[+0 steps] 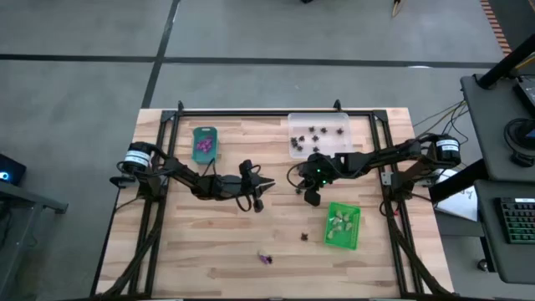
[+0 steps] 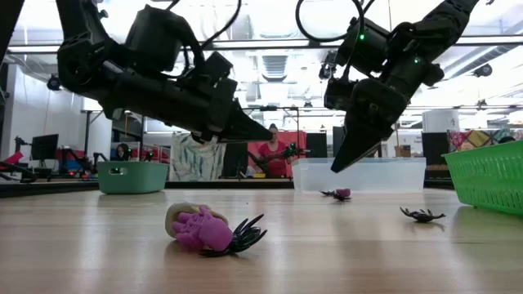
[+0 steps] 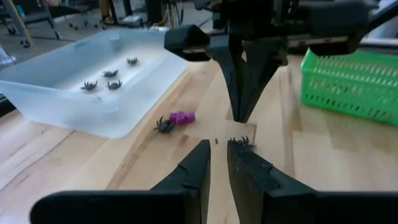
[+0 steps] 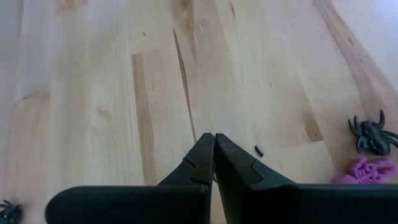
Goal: Sort Halloween decoration
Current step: Put the black spider toy into the white bin
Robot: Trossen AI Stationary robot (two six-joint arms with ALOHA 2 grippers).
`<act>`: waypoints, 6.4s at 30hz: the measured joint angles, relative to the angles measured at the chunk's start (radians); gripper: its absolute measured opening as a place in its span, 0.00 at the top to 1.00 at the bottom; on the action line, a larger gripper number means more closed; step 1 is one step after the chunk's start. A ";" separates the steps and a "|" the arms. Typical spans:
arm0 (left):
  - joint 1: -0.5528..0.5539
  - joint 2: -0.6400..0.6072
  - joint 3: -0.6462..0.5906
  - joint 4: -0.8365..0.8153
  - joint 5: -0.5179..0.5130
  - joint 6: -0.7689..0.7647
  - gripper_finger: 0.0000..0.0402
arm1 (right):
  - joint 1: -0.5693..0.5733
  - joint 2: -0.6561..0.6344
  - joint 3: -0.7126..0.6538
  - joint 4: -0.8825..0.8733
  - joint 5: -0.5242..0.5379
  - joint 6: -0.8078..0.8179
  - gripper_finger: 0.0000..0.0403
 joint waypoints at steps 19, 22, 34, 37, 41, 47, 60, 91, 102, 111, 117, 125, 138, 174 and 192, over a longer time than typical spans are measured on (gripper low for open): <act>-0.013 0.288 0.236 0.032 0.036 0.028 0.91 | 0.032 -0.011 -0.053 0.066 -0.004 -0.281 0.98; -0.013 0.288 0.235 0.039 0.030 0.029 0.91 | 0.038 -0.011 -0.054 0.070 0.006 -0.307 0.98; -0.012 0.271 0.213 0.037 0.027 0.030 0.91 | 0.080 -0.003 -0.054 0.088 0.101 -0.280 0.72; -0.012 0.271 0.213 0.038 0.026 0.030 0.91 | 0.095 0.016 -0.054 0.097 0.108 -0.291 0.64; -0.012 0.271 0.212 0.037 0.026 0.030 0.91 | 0.103 0.069 -0.054 0.106 0.110 -0.298 0.57; -0.012 0.271 0.211 0.037 0.026 0.030 0.91 | 0.101 0.121 -0.053 0.121 0.186 -0.293 0.55; -0.012 0.271 0.211 0.039 0.026 0.030 0.91 | 0.103 0.141 -0.052 0.126 0.169 -0.313 0.85; -0.012 0.269 0.211 0.046 0.027 0.038 0.91 | 0.089 -0.124 -0.056 0.030 0.176 -0.211 0.98; -0.012 0.371 0.318 0.022 0.029 0.046 0.91 | 0.087 -0.065 -0.056 0.015 0.154 0.124 0.98; 0.000 0.401 0.346 -0.050 0.028 0.037 0.91 | 0.087 -0.044 -0.055 0.007 0.151 0.255 0.98; 0.019 0.401 0.347 -0.074 0.031 0.001 0.91 | 0.087 -0.035 -0.055 0.007 0.150 0.306 0.89; 0.021 0.400 0.348 -0.088 0.032 -0.010 0.91 | 0.086 -0.005 -0.055 0.005 0.155 0.237 0.66; 0.006 0.351 0.351 -0.084 0.028 0.090 0.91 | 0.089 -0.019 -0.054 -0.020 0.164 -0.036 0.60; 0.028 0.417 0.391 -0.126 0.025 0.052 0.91 | 0.063 0.047 -0.055 0.074 0.132 0.575 0.52; 0.028 0.418 0.390 -0.125 0.025 0.038 0.91 | 0.066 0.124 -0.053 0.151 0.111 0.570 0.65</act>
